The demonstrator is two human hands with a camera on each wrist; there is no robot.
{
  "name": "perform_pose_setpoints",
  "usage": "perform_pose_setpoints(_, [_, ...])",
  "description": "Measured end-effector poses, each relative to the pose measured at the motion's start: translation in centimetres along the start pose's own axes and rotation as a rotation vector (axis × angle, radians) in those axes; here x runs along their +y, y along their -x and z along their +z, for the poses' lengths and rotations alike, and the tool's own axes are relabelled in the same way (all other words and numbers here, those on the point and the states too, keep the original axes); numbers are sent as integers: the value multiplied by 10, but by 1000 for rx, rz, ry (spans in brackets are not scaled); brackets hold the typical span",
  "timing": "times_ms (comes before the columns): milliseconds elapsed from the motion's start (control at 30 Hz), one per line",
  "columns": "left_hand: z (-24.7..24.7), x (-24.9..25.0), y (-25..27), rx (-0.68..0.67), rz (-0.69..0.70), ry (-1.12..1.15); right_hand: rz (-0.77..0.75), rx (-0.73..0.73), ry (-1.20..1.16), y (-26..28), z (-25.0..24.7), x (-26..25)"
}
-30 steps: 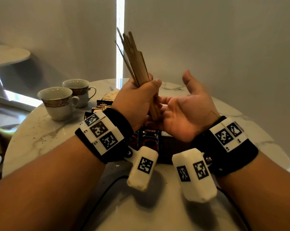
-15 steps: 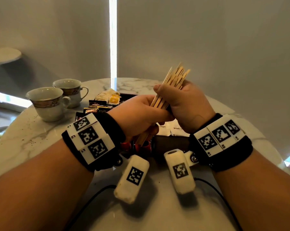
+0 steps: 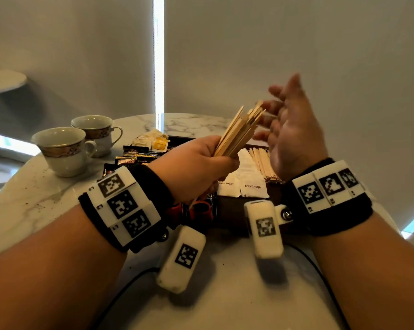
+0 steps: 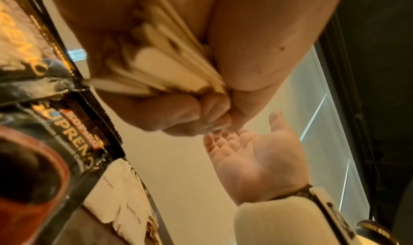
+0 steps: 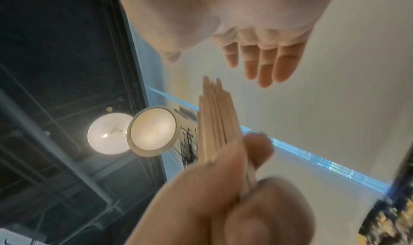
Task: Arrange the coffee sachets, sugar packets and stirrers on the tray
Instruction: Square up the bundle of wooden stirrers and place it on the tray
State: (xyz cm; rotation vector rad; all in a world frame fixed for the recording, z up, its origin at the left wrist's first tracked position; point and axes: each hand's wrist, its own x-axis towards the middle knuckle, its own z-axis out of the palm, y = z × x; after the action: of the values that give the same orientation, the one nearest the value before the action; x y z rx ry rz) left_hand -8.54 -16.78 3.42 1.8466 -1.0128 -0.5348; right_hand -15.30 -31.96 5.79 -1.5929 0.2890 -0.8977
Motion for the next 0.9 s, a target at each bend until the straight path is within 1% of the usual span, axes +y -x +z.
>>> perform_pose_setpoints(33, [0, 1, 0, -24, -13, 4, -12, 28, -50, -2, -3, -1])
perform_pose_setpoints(67, [0, 1, 1, -46, -23, -4, -25, 23, -60, -4, -5, 0])
perform_pose_setpoints(100, [1, 1, 1, -64, -30, -16, -30, -26, -55, -2, -4, 1])
perform_pose_setpoints(133, [1, 1, 1, -75, -34, -25, -32, -116, -18, 1, -1, 3])
perform_pose_setpoints(200, [2, 1, 1, -75, -49, -29, -53, -312, 167, 8, 5, 8])
perform_pose_setpoints(233, [2, 1, 1, -69, -58, -29, -71, -363, 244, 10, 6, 10])
perform_pose_setpoints(267, [2, 1, 1, -67, -63, -33, -91, -367, 277, 10, 6, 10])
perform_pose_setpoints(300, [2, 2, 1, -70, -61, -41, -105, -337, 263, 8, 4, 10])
perform_pose_setpoints(367, [1, 2, 2, -78, -46, -57, -96, -220, 179, 1, 0, 7])
perform_pose_setpoints(400, [2, 2, 2, -78, -42, -63, -87, -196, 147, 0, -1, 5])
perform_pose_setpoints(433, [2, 2, 2, -75, -42, -62, -96, -207, 134, 1, -2, 4])
perform_pose_setpoints(467, [3, 1, 2, -69, -45, -54, -130, -244, 173, 3, -1, 5])
perform_pose_setpoints(533, [4, 1, 2, -52, -48, -16, -254, -336, 360, 12, 3, 5])
perform_pose_setpoints(567, [4, 1, 2, -45, -45, 0, -307, -356, 422, 14, 5, 6])
perform_pose_setpoints(633, [4, 1, 1, -32, -38, -1, -342, -355, 401, 14, 7, 8])
perform_pose_setpoints(700, [3, 1, 1, -28, -29, -11, -334, -357, 321, 13, 6, 10])
perform_pose_setpoints(800, [4, 2, 1, -15, -27, -36, -344, -364, 334, 16, 7, 9])
perform_pose_setpoints(867, [5, 2, 1, -3, -20, -13, -366, -340, 325, 16, 8, 9])
perform_pose_setpoints(900, [5, 2, 2, 8, -12, 11, -352, -313, 289, 14, 7, 9])
